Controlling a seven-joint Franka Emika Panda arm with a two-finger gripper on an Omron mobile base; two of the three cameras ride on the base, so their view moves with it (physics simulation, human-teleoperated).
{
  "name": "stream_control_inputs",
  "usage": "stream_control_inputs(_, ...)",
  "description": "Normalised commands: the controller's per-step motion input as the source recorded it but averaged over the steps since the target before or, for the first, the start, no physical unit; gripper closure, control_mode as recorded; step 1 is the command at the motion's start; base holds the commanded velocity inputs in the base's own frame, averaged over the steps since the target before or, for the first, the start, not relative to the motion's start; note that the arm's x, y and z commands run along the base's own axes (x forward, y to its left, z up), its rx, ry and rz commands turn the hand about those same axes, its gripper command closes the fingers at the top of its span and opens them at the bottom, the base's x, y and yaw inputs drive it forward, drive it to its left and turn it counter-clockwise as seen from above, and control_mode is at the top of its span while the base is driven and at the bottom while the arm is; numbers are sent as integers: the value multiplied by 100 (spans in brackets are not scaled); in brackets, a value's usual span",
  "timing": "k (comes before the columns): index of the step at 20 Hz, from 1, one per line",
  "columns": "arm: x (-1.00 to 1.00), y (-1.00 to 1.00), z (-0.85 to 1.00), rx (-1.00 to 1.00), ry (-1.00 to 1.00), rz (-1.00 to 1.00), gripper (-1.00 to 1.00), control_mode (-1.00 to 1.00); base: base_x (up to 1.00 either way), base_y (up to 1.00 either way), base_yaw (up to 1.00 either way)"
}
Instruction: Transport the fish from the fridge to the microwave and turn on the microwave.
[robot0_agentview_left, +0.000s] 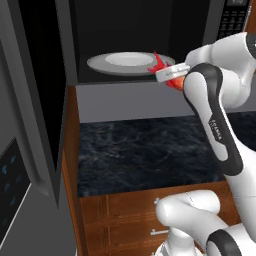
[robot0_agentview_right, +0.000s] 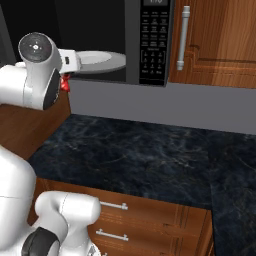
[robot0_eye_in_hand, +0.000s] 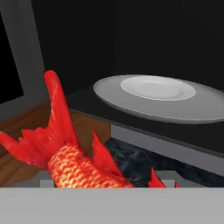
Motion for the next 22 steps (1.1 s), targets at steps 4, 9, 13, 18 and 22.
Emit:
stream_control_inputs(4, 45, 5, 14, -5, -13, 0, 100, -100, 0, 0, 0)
stream_control_inputs(9, 46, 9, 25, -2, -2, 0, 100, -100, 0, 0, 0)
stream_control_inputs(13, 43, 4, 32, -1, 6, 5, 100, -100, 0, 0, 0)
stream_control_inputs(18, 38, 7, 36, 0, 14, 5, 100, -100, 0, 0, 0)
stream_control_inputs(22, 42, 4, 14, -4, 10, 3, 100, -100, 0, 0, 0)
